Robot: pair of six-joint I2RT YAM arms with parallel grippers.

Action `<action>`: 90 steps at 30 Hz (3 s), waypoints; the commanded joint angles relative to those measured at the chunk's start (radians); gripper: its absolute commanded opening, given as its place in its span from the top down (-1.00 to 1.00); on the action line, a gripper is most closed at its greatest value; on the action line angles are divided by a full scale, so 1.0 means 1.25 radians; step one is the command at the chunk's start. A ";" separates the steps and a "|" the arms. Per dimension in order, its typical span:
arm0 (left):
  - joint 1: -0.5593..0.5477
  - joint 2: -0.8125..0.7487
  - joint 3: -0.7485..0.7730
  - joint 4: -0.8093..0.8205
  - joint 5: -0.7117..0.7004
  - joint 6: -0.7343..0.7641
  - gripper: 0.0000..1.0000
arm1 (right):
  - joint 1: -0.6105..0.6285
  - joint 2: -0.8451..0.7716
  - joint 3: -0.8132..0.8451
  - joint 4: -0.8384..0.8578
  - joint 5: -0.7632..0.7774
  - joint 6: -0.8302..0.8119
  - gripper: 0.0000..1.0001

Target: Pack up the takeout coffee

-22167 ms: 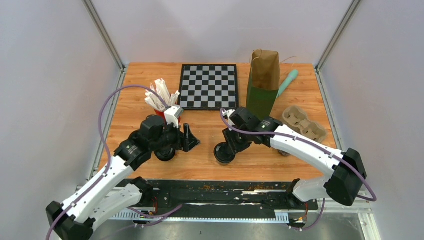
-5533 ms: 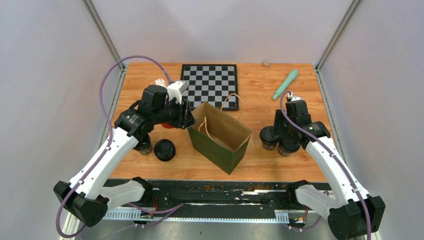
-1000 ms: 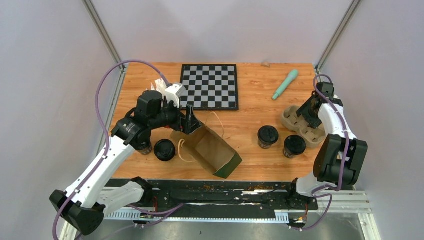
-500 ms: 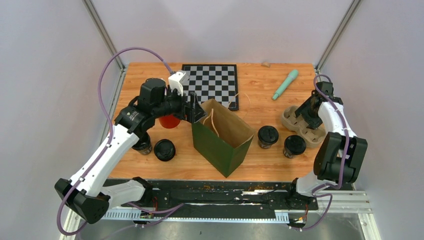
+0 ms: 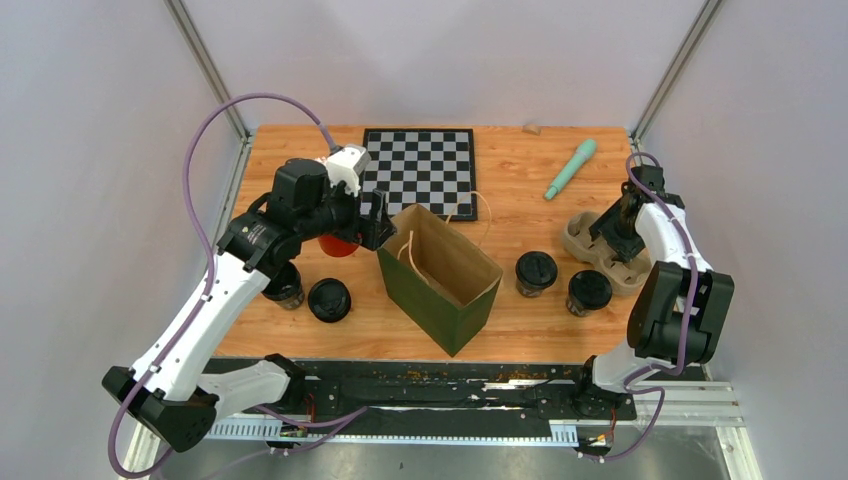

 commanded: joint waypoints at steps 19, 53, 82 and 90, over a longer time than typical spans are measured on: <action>0.004 0.017 -0.026 0.001 0.022 0.011 -0.54 | -0.008 -0.022 -0.002 0.032 0.006 -0.035 0.22; 0.003 0.003 -0.042 -0.020 0.080 0.008 -0.39 | -0.008 -0.073 0.051 -0.007 -0.028 -0.191 0.20; 0.004 -0.096 -0.099 0.003 0.083 -0.040 -0.50 | -0.021 0.026 0.195 -0.163 -0.265 -1.022 -0.11; 0.003 -0.098 -0.075 -0.011 0.084 -0.042 -0.52 | -0.029 0.074 0.215 -0.175 -0.284 -1.068 -0.16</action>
